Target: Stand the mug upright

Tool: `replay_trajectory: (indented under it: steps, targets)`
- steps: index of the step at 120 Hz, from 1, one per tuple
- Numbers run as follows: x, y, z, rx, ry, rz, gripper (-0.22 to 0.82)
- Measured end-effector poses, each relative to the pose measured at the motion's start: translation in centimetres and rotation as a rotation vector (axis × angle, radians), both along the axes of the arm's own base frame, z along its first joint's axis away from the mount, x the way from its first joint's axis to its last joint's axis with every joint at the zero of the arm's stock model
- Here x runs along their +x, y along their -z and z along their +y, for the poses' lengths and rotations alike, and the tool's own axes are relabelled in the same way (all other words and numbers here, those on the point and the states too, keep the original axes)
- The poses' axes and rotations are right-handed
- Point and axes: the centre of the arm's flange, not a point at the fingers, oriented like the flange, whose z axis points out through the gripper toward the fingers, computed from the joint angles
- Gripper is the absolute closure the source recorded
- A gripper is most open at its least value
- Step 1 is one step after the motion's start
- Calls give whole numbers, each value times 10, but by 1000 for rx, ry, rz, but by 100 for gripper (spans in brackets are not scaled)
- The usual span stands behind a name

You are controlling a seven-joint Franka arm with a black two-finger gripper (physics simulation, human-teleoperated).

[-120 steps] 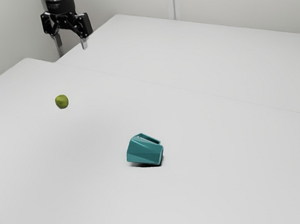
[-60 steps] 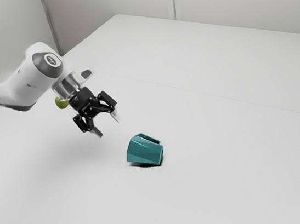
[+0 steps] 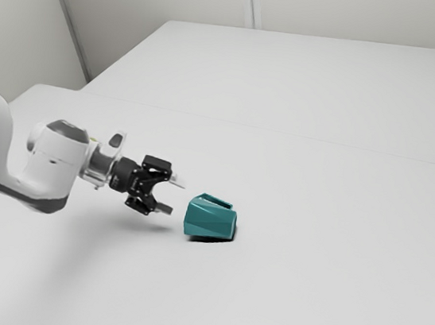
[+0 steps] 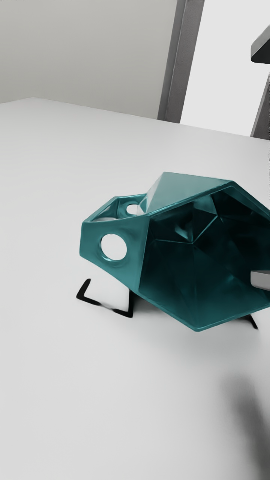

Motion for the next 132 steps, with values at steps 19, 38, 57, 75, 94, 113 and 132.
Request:
replay_trajectory:
  steps: [19, 38, 57, 75, 94, 113, 132]
  targets:
    - [-2, 18, -3, -28, -4, -46, 0]
    - [1, 18, -18, -51, 14, -114, 0]
    - [2, 19, -30, -59, 39, -164, 0]
    - [3, 22, -45, -59, 71, -196, 0]
    - [3, 25, -53, -53, 87, -221, 4]
    - [4, 25, -53, -39, 92, -245, 40]
    - [4, 24, -53, -30, 99, -264, 63]
